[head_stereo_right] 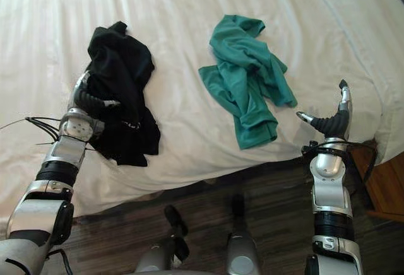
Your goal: Tidy the bed and pick cloth on bed and put in laundry
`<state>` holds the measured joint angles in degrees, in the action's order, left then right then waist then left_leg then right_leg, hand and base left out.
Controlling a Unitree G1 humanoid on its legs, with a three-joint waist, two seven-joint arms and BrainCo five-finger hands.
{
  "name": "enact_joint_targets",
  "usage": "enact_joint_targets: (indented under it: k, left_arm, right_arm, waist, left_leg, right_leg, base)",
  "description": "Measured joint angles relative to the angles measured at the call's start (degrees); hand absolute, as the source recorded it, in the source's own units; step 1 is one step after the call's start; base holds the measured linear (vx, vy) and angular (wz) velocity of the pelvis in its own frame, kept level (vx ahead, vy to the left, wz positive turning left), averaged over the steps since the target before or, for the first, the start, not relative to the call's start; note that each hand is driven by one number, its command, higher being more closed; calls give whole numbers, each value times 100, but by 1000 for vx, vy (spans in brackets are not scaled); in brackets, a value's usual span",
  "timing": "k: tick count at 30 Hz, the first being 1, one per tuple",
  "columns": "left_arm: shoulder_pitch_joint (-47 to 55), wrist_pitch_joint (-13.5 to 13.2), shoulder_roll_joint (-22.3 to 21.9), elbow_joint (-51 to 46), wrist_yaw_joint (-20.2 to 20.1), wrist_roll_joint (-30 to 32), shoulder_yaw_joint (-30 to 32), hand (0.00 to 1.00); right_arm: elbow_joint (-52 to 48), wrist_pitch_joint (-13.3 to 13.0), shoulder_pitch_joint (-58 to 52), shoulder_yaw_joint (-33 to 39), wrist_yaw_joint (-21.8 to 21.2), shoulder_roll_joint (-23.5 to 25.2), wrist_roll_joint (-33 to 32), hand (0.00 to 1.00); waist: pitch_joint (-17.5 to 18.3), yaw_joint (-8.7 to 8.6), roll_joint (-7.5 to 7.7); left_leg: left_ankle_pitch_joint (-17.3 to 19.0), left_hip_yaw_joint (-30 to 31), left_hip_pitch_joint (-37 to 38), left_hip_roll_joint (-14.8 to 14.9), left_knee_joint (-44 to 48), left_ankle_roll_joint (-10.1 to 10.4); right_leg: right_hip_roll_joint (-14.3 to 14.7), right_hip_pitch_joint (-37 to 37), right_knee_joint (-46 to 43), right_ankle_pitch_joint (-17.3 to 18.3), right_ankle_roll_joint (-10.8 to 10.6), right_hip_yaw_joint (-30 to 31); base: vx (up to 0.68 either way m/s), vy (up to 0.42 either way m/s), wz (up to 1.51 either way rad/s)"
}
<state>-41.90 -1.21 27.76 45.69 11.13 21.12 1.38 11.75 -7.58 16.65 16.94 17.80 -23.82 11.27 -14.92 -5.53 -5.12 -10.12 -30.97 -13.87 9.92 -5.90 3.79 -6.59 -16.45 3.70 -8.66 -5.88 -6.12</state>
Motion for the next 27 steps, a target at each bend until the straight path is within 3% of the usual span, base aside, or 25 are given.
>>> enact_joint_targets:
  k: [4,5,9,13,16,20,23,27]
  left_arm:
    - [-146,68,-12,218,41,517,-86,0]
    - [-204,79,-12,222,50,672,-94,100]
    - [-175,36,-12,220,153,1144,-180,100]
    - [-113,-188,95,64,157,1743,-530,100]
    - [362,-372,118,-573,156,1661,-560,100]
    - [1174,-859,179,-1385,139,899,-561,100]
    - [1682,-1255,65,-1767,-94,-123,-568,100]
    - [2451,-1479,-94,-2516,-414,-1196,-570,100]
  right_arm:
    - [0,-38,27,0,62,79,-2,0]
    - [0,-54,48,0,89,81,-4,0]
    - [-74,-108,251,-2,101,88,-11,0]
    - [-164,-224,424,-10,97,83,-161,0]
    - [-165,-291,597,-148,101,4,-166,0]
    - [-109,-245,829,-369,198,-429,245,0]
    - [336,-163,1291,-759,225,-1052,659,0]
    - [1020,-74,1818,-1199,194,-1432,734,0]
  waist:
    - [-163,9,0]
    - [-212,17,0]
    - [-234,53,-19]
    - [-242,180,-28]
    - [-242,188,-27]
    - [-239,203,-32]
    - [-231,315,-43]
    - [-220,325,-61]
  left_leg:
    - [-38,-83,-186,5,1,-8]
    - [-39,-94,-202,10,1,-7]
    - [-39,-176,-296,14,0,-7]
    - [-39,-189,-337,17,-3,-7]
    - [-37,-133,-367,10,-5,-8]
    - [-39,14,-433,-4,-4,-10]
    - [-58,133,-440,-11,-3,-31]
    - [-99,347,-562,-15,-4,-68]
  right_leg:
    - [13,-201,67,-80,1,75]
    - [18,-227,67,-82,3,87]
    - [24,-374,67,-114,-1,167]
    - [22,-417,66,-127,-18,178]
    - [-29,-418,67,-119,-29,138]
    - [-49,-411,66,-107,-48,-11]
    - [-44,-355,66,-107,-48,-106]
    - [-48,-362,66,-107,-48,-249]
  base:
    - [14,-7,-10]
    - [19,-5,-6]
    - [15,-12,-10]
    - [2,-6,-2]
    - [26,-5,9]
    - [41,-6,15]
    - [31,-13,16]
    - [0,-20,23]
